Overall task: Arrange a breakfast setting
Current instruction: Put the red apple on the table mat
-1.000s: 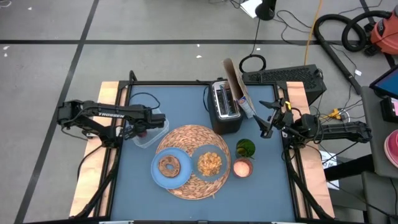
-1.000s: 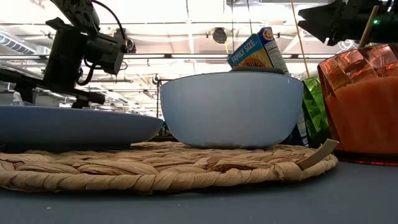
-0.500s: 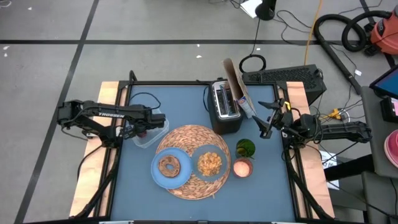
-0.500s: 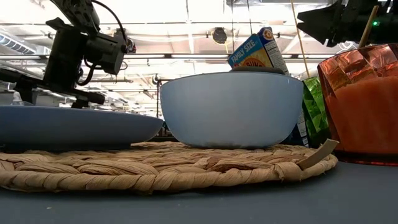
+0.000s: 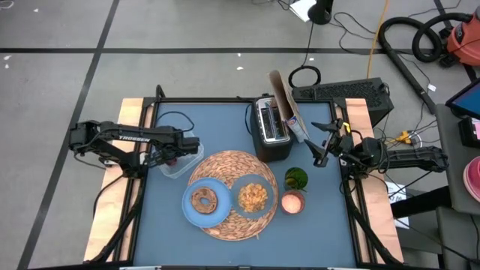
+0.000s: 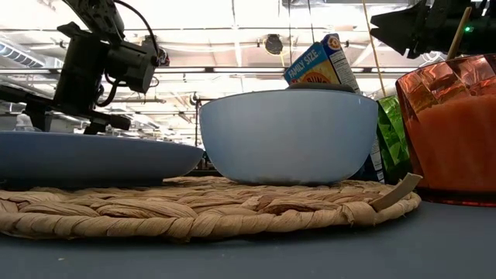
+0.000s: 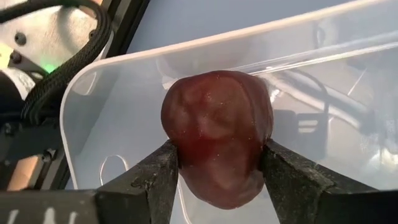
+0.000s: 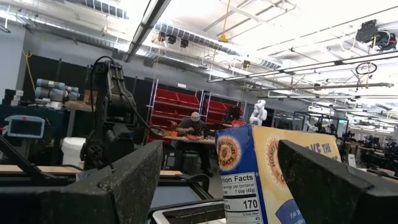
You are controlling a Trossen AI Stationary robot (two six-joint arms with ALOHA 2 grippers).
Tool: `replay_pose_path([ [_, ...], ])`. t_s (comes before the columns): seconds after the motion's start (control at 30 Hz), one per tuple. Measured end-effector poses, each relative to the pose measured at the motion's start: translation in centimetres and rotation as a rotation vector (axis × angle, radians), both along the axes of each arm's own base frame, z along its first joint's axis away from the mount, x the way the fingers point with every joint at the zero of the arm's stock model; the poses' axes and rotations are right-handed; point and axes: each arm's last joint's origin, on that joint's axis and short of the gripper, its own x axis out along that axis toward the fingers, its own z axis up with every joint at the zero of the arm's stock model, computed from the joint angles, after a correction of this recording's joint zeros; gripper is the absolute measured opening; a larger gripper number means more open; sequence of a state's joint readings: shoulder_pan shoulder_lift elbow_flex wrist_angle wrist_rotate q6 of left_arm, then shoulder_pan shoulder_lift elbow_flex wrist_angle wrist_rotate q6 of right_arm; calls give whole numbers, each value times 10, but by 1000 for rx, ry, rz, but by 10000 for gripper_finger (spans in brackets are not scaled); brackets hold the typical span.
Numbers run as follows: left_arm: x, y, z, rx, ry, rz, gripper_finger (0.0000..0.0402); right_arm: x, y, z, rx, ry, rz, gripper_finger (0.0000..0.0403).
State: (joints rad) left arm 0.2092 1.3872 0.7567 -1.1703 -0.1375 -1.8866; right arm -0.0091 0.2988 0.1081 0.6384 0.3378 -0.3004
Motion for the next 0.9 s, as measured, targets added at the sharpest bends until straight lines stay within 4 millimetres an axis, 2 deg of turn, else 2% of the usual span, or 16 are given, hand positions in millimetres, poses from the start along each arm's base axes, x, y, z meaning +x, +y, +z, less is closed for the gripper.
replay_pose_path([
  [0.43,5,-9,8,-32,-24,-154,210,0,0,0,0,1,0,313],
  [0.9,11,-22,36,86,-91,-301,209,0,0,-1,1,6,0,313],
])
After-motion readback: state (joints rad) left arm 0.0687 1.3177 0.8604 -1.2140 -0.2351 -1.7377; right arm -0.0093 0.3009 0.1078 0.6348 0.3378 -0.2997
